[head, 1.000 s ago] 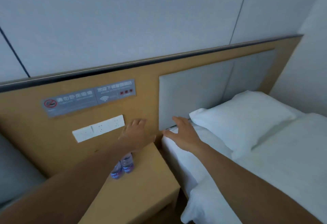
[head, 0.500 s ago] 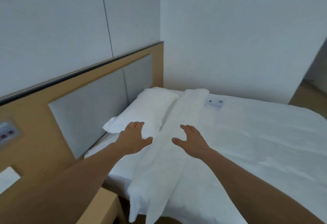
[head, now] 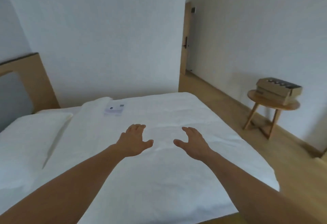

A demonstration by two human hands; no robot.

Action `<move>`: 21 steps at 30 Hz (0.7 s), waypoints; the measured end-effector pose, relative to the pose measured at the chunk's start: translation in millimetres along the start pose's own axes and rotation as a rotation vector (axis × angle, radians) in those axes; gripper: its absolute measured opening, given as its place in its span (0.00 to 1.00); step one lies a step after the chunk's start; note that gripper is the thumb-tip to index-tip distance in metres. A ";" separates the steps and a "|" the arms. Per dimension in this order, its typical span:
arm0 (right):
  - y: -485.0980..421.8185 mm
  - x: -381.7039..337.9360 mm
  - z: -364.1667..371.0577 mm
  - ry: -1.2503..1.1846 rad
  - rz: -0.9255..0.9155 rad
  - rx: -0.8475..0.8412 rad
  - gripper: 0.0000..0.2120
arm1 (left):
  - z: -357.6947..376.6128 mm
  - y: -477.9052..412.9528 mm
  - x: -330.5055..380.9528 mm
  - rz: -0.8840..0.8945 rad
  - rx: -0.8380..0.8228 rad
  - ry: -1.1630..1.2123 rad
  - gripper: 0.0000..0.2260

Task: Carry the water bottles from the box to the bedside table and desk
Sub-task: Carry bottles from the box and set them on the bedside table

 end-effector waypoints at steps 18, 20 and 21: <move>20.7 291.4 -224.8 0.011 0.568 0.364 0.38 | 86.9 -189.4 379.9 0.570 -0.196 0.045 0.36; 27.4 315.0 -245.6 0.005 0.614 0.408 0.38 | 96.5 -202.4 417.1 0.634 -0.221 0.042 0.37; 31.8 326.6 -254.4 0.000 0.635 0.428 0.38 | 102.7 -206.9 436.3 0.666 -0.236 0.034 0.37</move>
Point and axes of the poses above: each hand's wrist, its own y-axis away from the middle knuckle, its own z-axis out of the palm, x = y × z, the point moved 10 cm from there along -y, towards the middle knuckle, and after that the axes turned 6 degrees about -y, right-handed, at the moved point
